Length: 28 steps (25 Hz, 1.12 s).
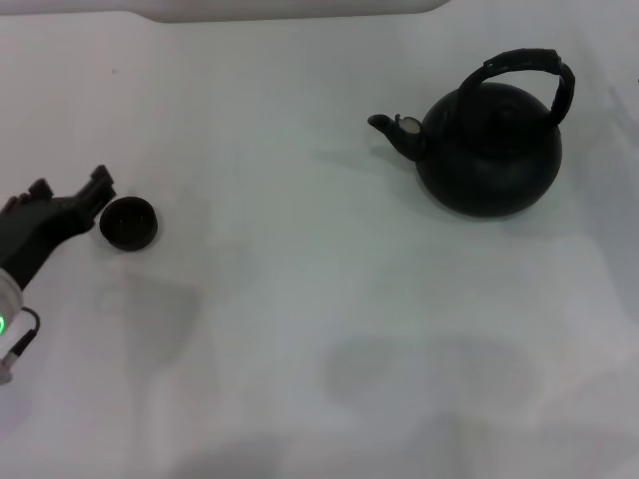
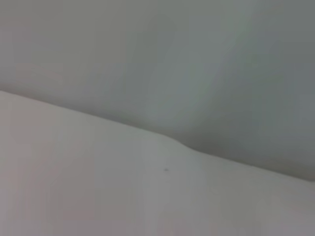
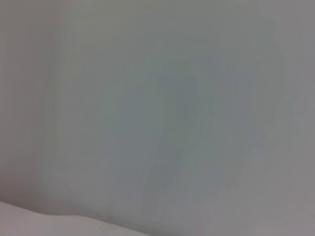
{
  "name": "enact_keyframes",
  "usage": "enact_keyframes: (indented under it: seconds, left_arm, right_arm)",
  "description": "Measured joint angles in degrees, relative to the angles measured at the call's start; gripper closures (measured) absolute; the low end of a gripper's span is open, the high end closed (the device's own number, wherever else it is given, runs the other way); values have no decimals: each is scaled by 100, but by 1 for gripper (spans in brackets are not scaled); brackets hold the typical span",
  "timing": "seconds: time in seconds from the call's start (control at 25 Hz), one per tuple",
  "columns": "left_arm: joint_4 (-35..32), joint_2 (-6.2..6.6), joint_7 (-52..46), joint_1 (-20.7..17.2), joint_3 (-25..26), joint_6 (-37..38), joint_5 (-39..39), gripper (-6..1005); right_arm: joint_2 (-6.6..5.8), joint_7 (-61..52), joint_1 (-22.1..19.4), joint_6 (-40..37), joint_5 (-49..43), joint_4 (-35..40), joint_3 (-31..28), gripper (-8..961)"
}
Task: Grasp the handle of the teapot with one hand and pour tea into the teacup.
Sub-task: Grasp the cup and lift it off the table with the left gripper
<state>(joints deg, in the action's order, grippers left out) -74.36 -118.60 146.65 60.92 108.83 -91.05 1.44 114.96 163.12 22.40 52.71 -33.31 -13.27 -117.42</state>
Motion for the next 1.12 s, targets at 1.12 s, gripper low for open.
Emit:
enact_keyframes:
  seconds: [1.12]
  left_arm:
    - [-310,13,-288,864,-185,1205,668,172]
  right_arm:
    - [7,145,2,1,0,26,-29,83]
